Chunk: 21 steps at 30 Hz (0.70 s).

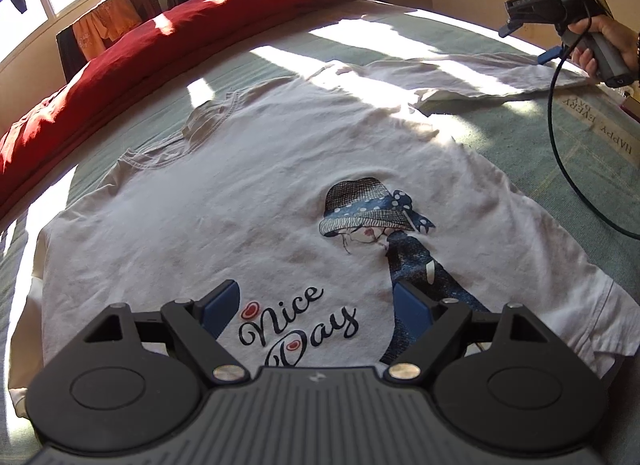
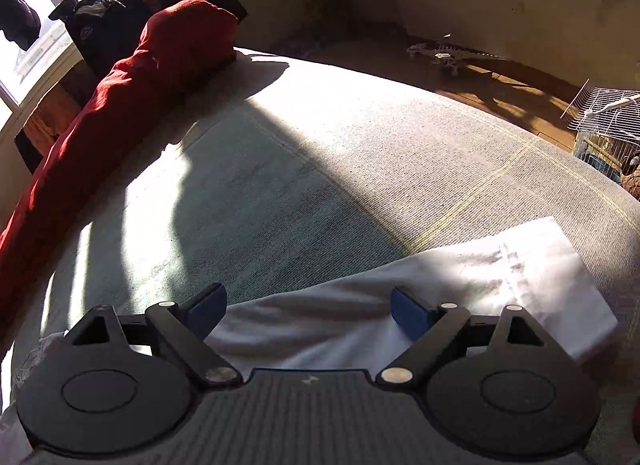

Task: Fold clothes

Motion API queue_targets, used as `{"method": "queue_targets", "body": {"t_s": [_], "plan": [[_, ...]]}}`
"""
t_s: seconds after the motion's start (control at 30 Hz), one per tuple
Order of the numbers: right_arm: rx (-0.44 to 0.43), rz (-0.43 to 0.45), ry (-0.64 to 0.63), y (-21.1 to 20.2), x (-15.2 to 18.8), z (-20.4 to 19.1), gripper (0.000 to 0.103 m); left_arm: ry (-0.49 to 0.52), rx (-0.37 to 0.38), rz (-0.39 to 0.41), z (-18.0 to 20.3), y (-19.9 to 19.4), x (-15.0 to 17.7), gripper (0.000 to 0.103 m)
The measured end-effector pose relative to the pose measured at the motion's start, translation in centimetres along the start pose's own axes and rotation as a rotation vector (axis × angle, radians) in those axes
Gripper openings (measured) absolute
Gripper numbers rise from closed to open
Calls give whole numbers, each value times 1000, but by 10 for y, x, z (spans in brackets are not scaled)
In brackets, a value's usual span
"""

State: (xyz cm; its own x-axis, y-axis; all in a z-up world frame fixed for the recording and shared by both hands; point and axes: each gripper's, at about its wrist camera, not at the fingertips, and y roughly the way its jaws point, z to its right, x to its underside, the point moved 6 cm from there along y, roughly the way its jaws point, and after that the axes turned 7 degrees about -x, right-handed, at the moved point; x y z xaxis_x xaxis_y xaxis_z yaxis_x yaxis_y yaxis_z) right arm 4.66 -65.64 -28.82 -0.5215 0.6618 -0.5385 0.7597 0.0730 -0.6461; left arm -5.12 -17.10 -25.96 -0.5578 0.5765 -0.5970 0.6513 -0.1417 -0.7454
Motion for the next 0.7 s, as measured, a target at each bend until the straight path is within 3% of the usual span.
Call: {"method": "queue_targets", "body": {"t_s": [0.07, 0.17, 0.23, 0.37, 0.53, 0.7], "plan": [[-16, 21, 33, -9, -5, 6, 92, -3, -2, -3, 0, 1, -1, 84], [-104, -69, 25, -5, 7, 2, 94, 2, -1, -11, 4, 4, -1, 84], [-108, -109, -8, 5, 14, 2, 94, 10, 2, -14, 7, 5, -1, 84], [-95, -59, -15, 15, 4, 9, 94, 21, 2, -21, 12, 9, -1, 84], [14, 13, -18, 18, -15, 10, 94, 21, -2, -19, 12, 14, -4, 84], [186, -8, -243, 11, 9, -26, 97, 23, 7, -9, 17, 15, -8, 84]]}}
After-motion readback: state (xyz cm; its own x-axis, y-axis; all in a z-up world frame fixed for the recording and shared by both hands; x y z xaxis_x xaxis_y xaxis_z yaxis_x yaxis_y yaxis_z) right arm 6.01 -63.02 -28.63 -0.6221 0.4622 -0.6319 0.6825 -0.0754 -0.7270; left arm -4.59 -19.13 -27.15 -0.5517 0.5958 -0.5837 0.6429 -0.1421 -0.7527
